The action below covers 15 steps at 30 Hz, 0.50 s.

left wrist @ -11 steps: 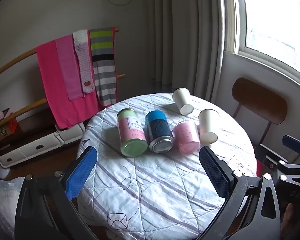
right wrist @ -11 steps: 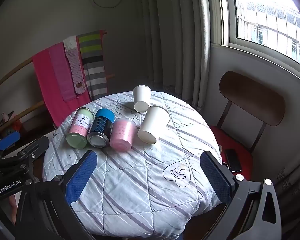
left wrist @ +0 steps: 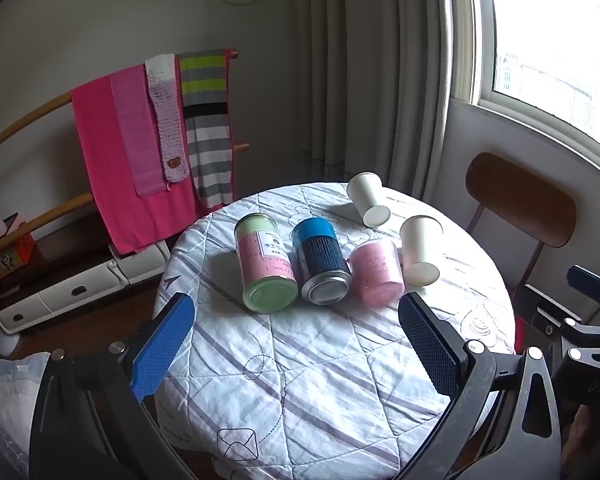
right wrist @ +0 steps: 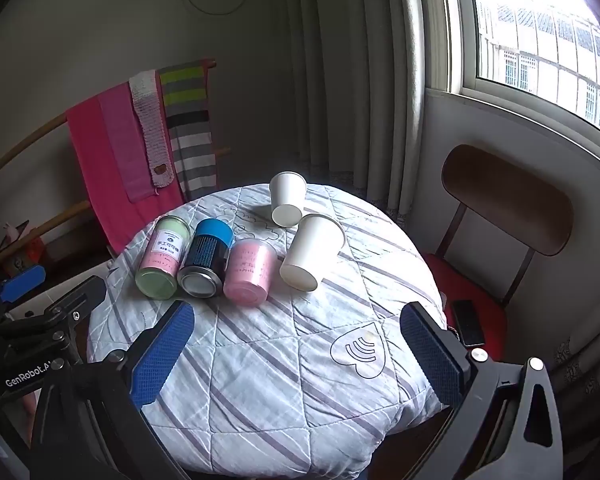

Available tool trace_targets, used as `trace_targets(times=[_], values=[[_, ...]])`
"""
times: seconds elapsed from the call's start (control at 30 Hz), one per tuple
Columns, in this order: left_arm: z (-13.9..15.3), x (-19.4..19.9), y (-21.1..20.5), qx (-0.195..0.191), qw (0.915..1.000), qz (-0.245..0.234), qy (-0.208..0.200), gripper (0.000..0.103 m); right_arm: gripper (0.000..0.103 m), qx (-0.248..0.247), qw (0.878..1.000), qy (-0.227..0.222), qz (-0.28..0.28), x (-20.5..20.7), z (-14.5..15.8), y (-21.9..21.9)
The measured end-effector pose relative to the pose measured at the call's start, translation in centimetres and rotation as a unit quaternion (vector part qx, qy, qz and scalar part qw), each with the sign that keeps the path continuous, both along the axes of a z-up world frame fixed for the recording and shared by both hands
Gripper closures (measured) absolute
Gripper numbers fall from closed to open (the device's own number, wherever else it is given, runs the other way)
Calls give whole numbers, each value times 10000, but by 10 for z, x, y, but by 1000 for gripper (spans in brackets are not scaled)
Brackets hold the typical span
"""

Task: Flip cup upright

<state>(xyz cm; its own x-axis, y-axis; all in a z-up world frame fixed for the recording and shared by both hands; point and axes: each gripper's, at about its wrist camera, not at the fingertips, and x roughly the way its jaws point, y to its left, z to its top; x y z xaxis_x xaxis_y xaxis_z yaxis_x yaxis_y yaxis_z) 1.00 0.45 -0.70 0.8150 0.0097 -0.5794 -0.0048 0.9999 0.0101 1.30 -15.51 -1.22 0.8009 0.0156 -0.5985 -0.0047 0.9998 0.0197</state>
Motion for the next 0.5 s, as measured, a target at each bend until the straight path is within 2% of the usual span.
trace_targets(times=[0.5], values=[[6, 6, 1, -70, 10000, -29, -44, 0, 0, 14, 10000, 14, 26, 6, 6, 2]])
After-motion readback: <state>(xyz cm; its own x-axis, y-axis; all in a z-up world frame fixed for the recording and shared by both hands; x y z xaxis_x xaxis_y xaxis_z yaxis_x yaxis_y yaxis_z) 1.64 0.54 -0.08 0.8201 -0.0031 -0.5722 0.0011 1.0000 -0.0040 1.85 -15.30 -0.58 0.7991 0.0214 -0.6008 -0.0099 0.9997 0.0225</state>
